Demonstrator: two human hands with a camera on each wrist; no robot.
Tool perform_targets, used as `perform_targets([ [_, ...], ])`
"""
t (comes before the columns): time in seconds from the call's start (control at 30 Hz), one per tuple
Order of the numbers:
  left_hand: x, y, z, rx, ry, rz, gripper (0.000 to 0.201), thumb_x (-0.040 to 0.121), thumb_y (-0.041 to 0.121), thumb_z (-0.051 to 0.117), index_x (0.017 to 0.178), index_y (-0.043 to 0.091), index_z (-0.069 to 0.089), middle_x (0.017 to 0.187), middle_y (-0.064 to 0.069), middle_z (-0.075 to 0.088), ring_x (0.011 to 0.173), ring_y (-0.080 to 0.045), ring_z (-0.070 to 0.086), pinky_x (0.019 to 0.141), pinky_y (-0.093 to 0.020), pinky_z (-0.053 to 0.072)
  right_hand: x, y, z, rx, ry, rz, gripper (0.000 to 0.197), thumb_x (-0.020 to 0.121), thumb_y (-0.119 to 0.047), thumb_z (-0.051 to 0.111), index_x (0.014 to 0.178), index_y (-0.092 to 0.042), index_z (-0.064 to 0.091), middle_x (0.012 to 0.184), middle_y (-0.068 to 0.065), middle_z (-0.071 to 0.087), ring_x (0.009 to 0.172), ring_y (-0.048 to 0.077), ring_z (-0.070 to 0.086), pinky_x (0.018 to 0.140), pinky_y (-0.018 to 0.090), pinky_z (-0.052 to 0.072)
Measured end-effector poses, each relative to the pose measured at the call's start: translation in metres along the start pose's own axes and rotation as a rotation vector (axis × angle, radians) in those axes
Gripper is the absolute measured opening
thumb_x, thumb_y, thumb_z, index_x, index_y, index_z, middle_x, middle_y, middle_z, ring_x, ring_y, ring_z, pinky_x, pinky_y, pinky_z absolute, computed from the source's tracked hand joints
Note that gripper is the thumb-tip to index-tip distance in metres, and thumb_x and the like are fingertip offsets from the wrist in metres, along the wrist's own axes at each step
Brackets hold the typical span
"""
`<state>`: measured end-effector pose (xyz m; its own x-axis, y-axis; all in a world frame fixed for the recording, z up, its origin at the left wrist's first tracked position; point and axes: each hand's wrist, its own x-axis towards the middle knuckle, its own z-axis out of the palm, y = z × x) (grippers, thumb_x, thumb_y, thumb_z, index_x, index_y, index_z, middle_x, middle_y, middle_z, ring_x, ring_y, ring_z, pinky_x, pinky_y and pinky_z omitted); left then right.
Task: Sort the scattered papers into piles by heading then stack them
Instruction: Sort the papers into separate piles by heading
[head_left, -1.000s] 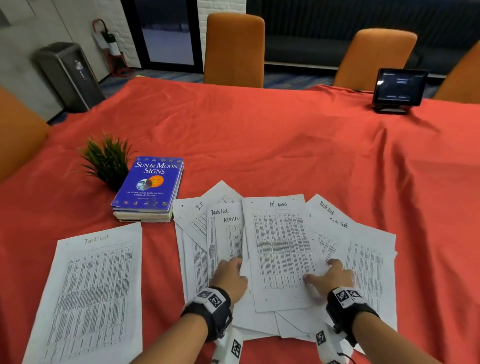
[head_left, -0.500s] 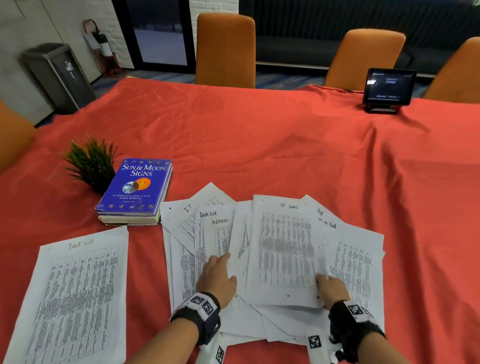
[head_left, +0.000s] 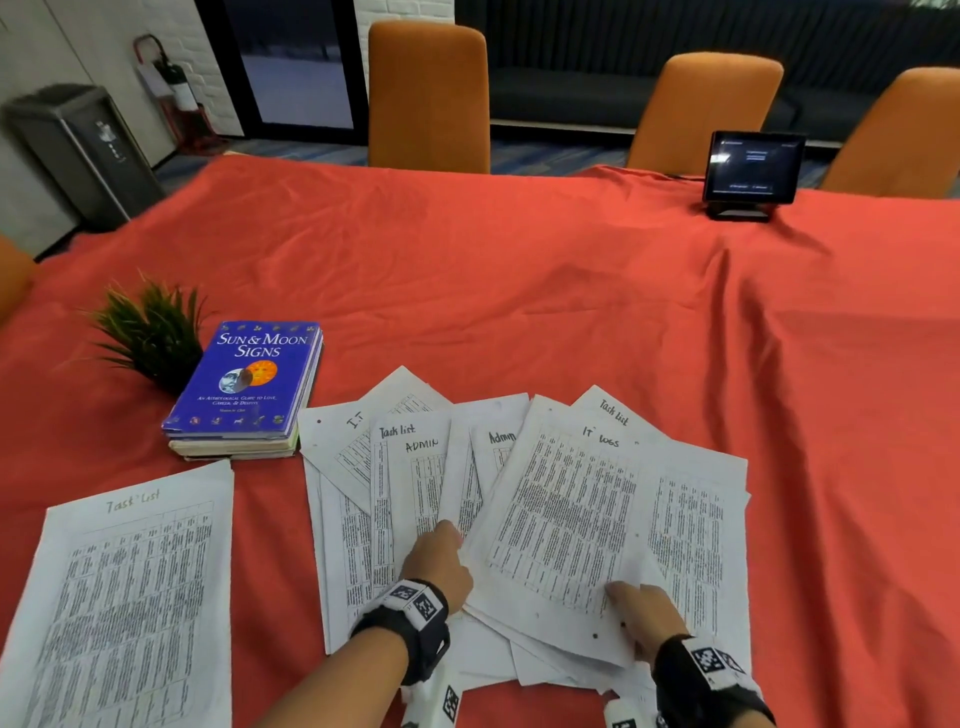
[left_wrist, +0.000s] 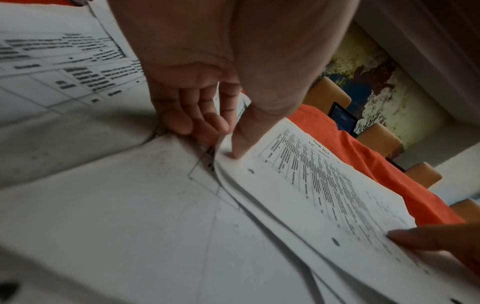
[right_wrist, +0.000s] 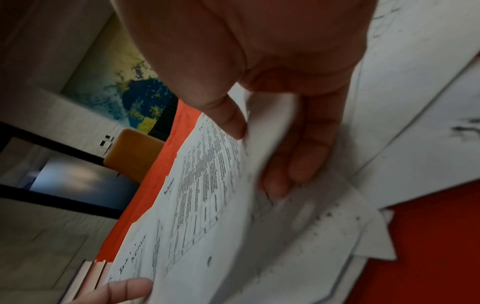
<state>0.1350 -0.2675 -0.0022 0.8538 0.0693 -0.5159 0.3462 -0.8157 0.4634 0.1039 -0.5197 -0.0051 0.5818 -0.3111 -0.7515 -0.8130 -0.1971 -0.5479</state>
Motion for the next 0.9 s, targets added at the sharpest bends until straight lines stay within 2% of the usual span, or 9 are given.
perform_targets([
  [0.13, 0.000, -0.003, -0.004, -0.134, -0.009, -0.049, 0.033, 0.077, 0.004, 0.052, 0.105, 0.022, 0.047, 0.108, -0.001, 0.054, 0.089, -0.019, 0.058, 0.072, -0.028, 0.051, 0.002, 0.002, 0.001, -0.094, -0.073, 0.030, 0.026, 0.079, -0.025, 0.057, 0.078, 0.000, 0.059, 0.078, 0.022, 0.069, 0.078, 0.042, 0.070, 0.070, 0.045, 0.055],
  [0.23, 0.001, -0.004, -0.008, -0.286, -0.079, -0.103, 0.040, 0.073, 0.008, 0.051, 0.109, 0.025, 0.049, 0.105, 0.001, 0.057, 0.093, -0.023, 0.063, 0.083, -0.035, 0.056, -0.012, -0.004, 0.001, -0.186, -0.132, 0.054, 0.028, 0.084, -0.019, 0.058, 0.090, 0.007, 0.064, 0.085, 0.026, 0.073, 0.077, 0.044, 0.071, 0.068, 0.052, 0.058],
  [0.33, 0.001, -0.002, -0.009, -0.344, -0.135, -0.068, 0.033, 0.076, 0.015, 0.051, 0.108, 0.024, 0.053, 0.105, 0.003, 0.061, 0.095, -0.019, 0.064, 0.081, -0.029, 0.054, -0.015, -0.005, 0.000, -0.266, -0.173, 0.053, 0.023, 0.086, -0.016, 0.058, 0.092, 0.006, 0.063, 0.062, 0.015, 0.071, 0.052, 0.030, 0.067, 0.056, 0.036, 0.058],
  [0.43, -0.004, 0.001, -0.009, -0.332, -0.182, 0.028, 0.027, 0.085, 0.024, 0.054, 0.111, 0.023, 0.059, 0.103, 0.004, 0.068, 0.086, -0.014, 0.065, 0.067, -0.024, 0.052, -0.019, -0.010, 0.000, -0.332, -0.186, 0.020, 0.021, 0.086, -0.016, 0.060, 0.092, 0.005, 0.060, 0.064, 0.013, 0.071, 0.044, 0.023, 0.064, 0.046, 0.026, 0.052],
  [0.57, -0.011, 0.003, -0.005, -0.293, -0.119, 0.162, 0.033, 0.091, 0.011, 0.049, 0.121, 0.021, 0.057, 0.117, 0.009, 0.062, 0.093, -0.011, 0.061, 0.080, -0.021, 0.050, -0.014, -0.009, 0.001, -0.344, -0.148, -0.035, 0.027, 0.085, -0.021, 0.062, 0.097, 0.004, 0.062, 0.063, 0.011, 0.067, 0.039, 0.019, 0.057, 0.045, 0.025, 0.044],
  [0.63, -0.017, 0.006, -0.004, -0.322, -0.071, 0.223, 0.034, 0.092, 0.011, 0.048, 0.120, 0.029, 0.053, 0.116, 0.010, 0.061, 0.083, -0.012, 0.064, 0.074, -0.022, 0.055, -0.010, -0.009, -0.001, -0.280, -0.038, -0.113, 0.030, 0.087, -0.024, 0.063, 0.107, -0.002, 0.061, 0.079, 0.011, 0.069, 0.056, 0.021, 0.064, 0.057, 0.030, 0.050],
  [0.73, -0.025, 0.006, -0.003, -0.379, -0.061, 0.313, 0.028, 0.093, 0.015, 0.047, 0.105, 0.040, 0.052, 0.101, 0.005, 0.070, 0.081, -0.027, 0.069, 0.074, -0.044, 0.058, -0.005, -0.015, -0.009, -0.050, 0.164, -0.160, 0.066, 0.087, -0.024, 0.068, 0.141, -0.002, 0.036, 0.136, 0.020, 0.051, 0.121, 0.035, 0.053, 0.094, 0.037, 0.042],
  [0.83, -0.029, 0.008, -0.002, -0.435, -0.081, 0.358, 0.024, 0.093, 0.018, 0.046, 0.104, 0.039, 0.050, 0.096, 0.002, 0.069, 0.081, -0.034, 0.068, 0.073, -0.049, 0.058, 0.013, -0.020, -0.022, 0.255, 0.232, -0.144, 0.089, 0.077, -0.028, 0.076, 0.148, -0.007, 0.025, 0.152, 0.016, 0.033, 0.132, 0.036, 0.041, 0.100, 0.048, 0.042],
  [0.9, -0.031, 0.012, -0.002, -0.483, -0.125, 0.366, 0.021, 0.093, 0.015, 0.046, 0.103, 0.034, 0.049, 0.089, 0.004, 0.065, 0.071, -0.025, 0.062, 0.065, -0.040, 0.054, 0.026, -0.021, -0.029, 0.396, 0.245, -0.124, 0.098, 0.064, -0.033, 0.080, 0.145, -0.008, 0.031, 0.148, 0.013, 0.040, 0.128, 0.033, 0.046, 0.100, 0.048, 0.043],
])
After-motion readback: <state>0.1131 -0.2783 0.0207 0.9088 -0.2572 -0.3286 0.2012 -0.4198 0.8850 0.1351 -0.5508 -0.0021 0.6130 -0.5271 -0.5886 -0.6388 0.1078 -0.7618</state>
